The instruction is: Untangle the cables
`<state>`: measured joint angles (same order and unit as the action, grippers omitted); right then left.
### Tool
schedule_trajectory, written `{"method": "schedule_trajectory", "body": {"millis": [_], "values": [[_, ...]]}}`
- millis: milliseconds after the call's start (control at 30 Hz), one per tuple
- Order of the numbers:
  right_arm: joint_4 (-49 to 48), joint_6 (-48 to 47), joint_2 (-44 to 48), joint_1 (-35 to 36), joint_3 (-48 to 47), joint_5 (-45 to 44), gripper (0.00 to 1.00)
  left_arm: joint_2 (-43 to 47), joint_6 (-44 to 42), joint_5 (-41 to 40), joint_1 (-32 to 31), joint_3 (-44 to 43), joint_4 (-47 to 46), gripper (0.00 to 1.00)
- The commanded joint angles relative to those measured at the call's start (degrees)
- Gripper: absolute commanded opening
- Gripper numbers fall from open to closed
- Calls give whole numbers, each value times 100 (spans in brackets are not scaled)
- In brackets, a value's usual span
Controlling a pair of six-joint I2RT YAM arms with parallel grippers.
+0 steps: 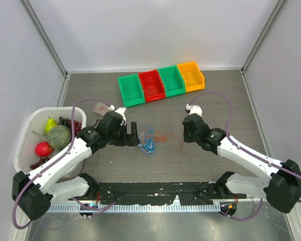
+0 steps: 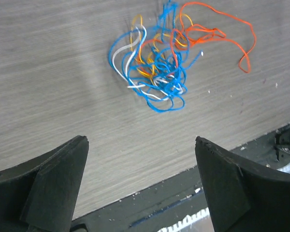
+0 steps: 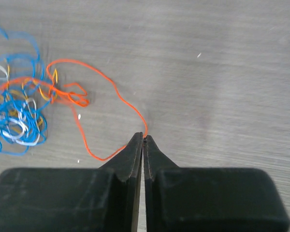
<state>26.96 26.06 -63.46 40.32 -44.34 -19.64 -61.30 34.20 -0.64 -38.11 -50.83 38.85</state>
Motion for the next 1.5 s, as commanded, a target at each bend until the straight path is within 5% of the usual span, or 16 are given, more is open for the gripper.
{"method": "schedule_trajectory", "body": {"millis": [0, 167, 233, 333, 467, 700, 867, 1000, 1033, 1067, 1300, 1467], "values": [[-788, 118, -26, -15, 425, 900, 6, 250, 271, 958, 23, 388, -798, 97], [-929, 136, 193, -15, 435, 805, 2, -539, 737, 2129, -91, 451, -1905, 99], [-886, 188, 307, -15, 391, 716, 16, -978, 843, 2113, -214, 250, -2144, 99], [-1261, 468, 370, -15, 556, 1127, 54, -1576, 948, 1849, -338, -58, -2381, 93], [-1676, 497, -7, -15, 918, 1525, 58, -2516, 756, 1402, -364, -663, -2041, 64], [-1817, 22, -860, -24, 874, 1436, 55, -3466, 325, 620, -601, -1280, -1416, 70], [-1966, 4, -1458, 55, 760, 1454, 48, -3722, 263, 223, -610, -1044, -1433, 61], [-2309, 118, -1590, 99, 830, 1875, 30, -3793, 351, 170, -610, -684, -1635, 59], [-2196, 127, -1599, 117, 787, 1763, 15, -3802, 394, 179, -610, -587, -1696, 58], [-2030, 127, -1512, 108, 638, 1544, 1, -3819, 421, 161, -610, -508, -1740, 57], [430, -198, 94, -190, -1478, -2189, 1, -3784, 474, -234, -610, 72, -1890, 55], [258, -1084, 949, -279, -3419, -2458, 1, -3968, 456, -366, -610, 292, -2030, 55]]}}
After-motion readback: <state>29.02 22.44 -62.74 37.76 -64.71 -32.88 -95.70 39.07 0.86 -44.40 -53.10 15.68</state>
